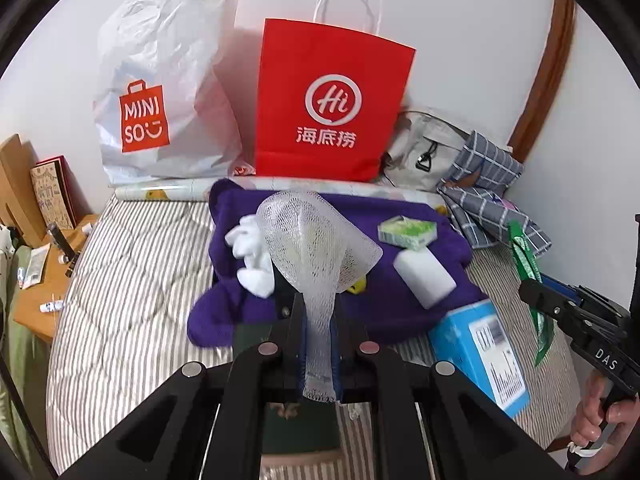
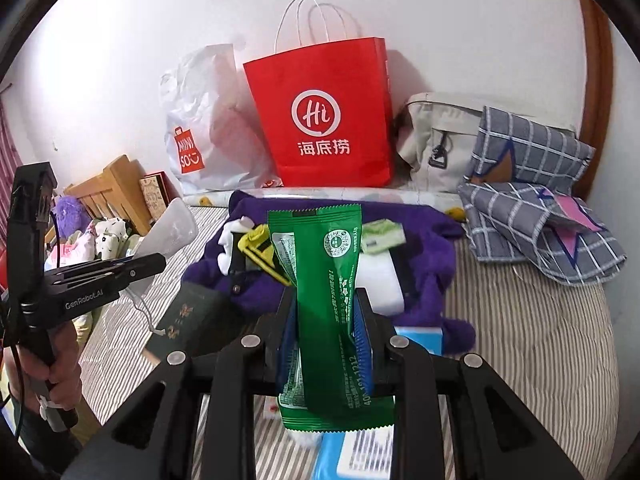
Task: Organize soft objects
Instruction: 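Lift the white mesh bag with the left gripper while the right gripper carries the green tube toward the towel, then lower the green tube and white mesh bag onto the purple towel and open both grippers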
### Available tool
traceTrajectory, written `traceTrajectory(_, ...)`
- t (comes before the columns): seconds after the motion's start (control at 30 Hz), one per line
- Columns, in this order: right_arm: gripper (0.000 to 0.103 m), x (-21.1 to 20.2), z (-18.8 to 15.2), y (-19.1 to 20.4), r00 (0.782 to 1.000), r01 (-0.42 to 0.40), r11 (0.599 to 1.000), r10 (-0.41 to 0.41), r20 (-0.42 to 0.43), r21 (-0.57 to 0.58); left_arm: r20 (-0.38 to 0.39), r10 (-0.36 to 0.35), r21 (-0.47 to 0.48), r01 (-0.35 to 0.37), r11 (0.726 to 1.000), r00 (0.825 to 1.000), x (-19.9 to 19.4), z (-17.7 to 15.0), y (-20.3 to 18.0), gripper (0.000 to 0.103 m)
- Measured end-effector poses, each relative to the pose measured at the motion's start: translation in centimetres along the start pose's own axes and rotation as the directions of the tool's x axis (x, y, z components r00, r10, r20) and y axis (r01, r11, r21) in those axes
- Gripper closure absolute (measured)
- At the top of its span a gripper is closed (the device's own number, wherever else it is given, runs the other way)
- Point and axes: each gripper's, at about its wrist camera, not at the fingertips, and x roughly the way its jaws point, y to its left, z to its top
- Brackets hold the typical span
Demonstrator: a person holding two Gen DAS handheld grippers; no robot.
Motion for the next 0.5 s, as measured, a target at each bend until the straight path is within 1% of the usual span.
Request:
traceTrajectory(0.17, 0.076, 2.1, 2.2, -0.2, 1.000, -0.006, 1.000, 0.006, -0.003, -0.020, 0.013, 0.018, 0.009, -0.018, 1.000, 1.000, 0.9, 2.2, 0.3, 0.093)
traceTrajectory(0.3, 0.076, 3.8, 3.8, -0.5, 1.000, -0.027, 0.999, 0.026, -0.011, -0.026, 0.005, 0.042, 0.008, -0.042, 0.999, 0.999, 2.2, 3.8, 0.4, 0.093)
traceTrajectory(0.43, 0.076, 5.2, 5.4, -1.0, 0.997, -0.070, 0.998, 0.069, -0.026, -0.009, 0.003, 0.045, 0.025, -0.045, 0.999, 0.999, 3.4, 5.3, 0.2, 0.093)
traceTrajectory(0.5, 0.076, 5.8, 6.2, -0.9, 0.997, -0.070, 0.997, 0.069, -0.030, -0.026, 0.001, 0.050, 0.031, -0.050, 0.998, 0.999, 4.1, 6.1, 0.2, 0.093)
